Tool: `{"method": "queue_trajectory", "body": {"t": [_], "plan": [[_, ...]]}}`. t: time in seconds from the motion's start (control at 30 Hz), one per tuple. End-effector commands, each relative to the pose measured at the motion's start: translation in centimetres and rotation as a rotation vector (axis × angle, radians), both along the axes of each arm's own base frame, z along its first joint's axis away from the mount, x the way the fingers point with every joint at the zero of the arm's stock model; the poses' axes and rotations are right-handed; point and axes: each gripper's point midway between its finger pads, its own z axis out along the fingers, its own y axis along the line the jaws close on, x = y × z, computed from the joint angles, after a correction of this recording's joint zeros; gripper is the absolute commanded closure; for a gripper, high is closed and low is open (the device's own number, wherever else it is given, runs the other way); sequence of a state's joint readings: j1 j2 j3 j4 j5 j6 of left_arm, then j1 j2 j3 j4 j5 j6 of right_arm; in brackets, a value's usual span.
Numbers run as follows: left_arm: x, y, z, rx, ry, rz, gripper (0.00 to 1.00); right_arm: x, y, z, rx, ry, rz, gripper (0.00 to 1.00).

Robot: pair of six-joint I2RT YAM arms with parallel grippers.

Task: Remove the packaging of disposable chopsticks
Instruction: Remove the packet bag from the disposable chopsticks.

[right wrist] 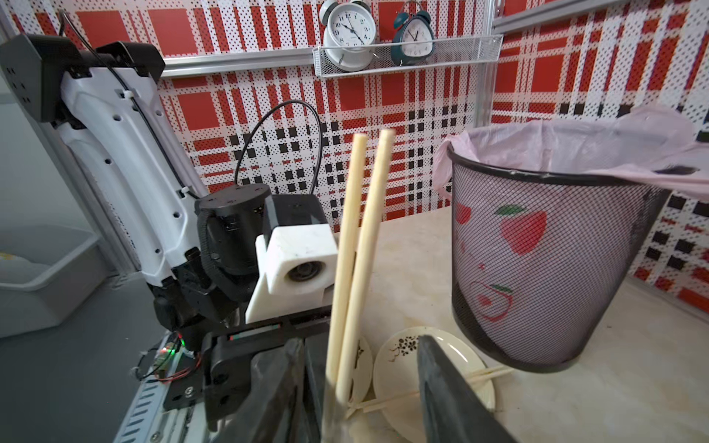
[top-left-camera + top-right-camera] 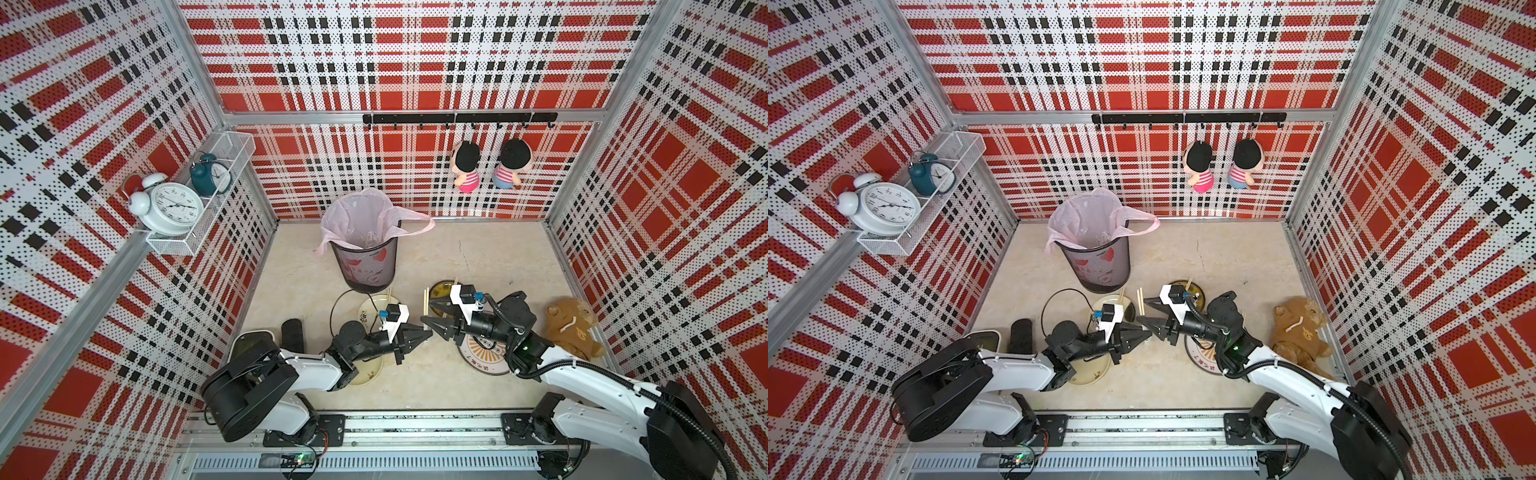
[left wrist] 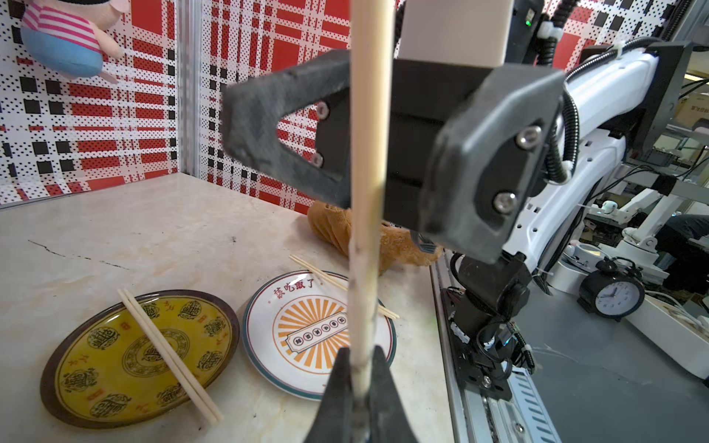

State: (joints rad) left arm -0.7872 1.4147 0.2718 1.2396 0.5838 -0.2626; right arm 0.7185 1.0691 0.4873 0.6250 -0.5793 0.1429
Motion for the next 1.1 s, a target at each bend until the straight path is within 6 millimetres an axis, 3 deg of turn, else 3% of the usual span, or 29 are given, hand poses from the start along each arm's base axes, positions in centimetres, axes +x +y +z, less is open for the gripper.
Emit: {"method": "queue_trajectory", "body": {"t": [0.0, 0.13, 0.33, 0.57, 0.67, 0.8, 1.07], "plan": [[-0.4, -0.4, -0.1, 0.011, -0.013, -0.03, 1.0, -0.3, 0.3, 0.3, -0.004, -0.021, 0.033, 0.61], [-0.2, -0.6, -0.4, 0.022, -0.008, -0.032, 1.0, -0.5, 0.2, 0.4, 0.002, -0.031, 0.038, 0.74], [-0.2, -0.8, -0.9, 0.035, 0.001, -0.036, 1.0, -0.7, -0.2, 0.9, 0.014, -0.055, 0.022, 0.77], [-0.1, -0.8, -0.7, 0.034, -0.001, -0.03, 1.0, -0.7, -0.1, 0.3, -0.002, -0.044, 0.025, 0.94], [-0.1, -0.9, -0.8, 0.04, 0.0, -0.028, 1.0, -0.7, -0.2, 0.2, -0.007, -0.042, 0.021, 0.92], [-0.2, -0.9, -0.9, 0.047, -0.003, -0.024, 1.0, -0.6, -0.1, 0.1, -0.015, -0.036, 0.022, 0.79], [-0.2, -1.0, -0.9, 0.057, -0.008, -0.018, 1.0, -0.6, -0.1, -0.1, -0.022, -0.037, 0.018, 0.98]]}}
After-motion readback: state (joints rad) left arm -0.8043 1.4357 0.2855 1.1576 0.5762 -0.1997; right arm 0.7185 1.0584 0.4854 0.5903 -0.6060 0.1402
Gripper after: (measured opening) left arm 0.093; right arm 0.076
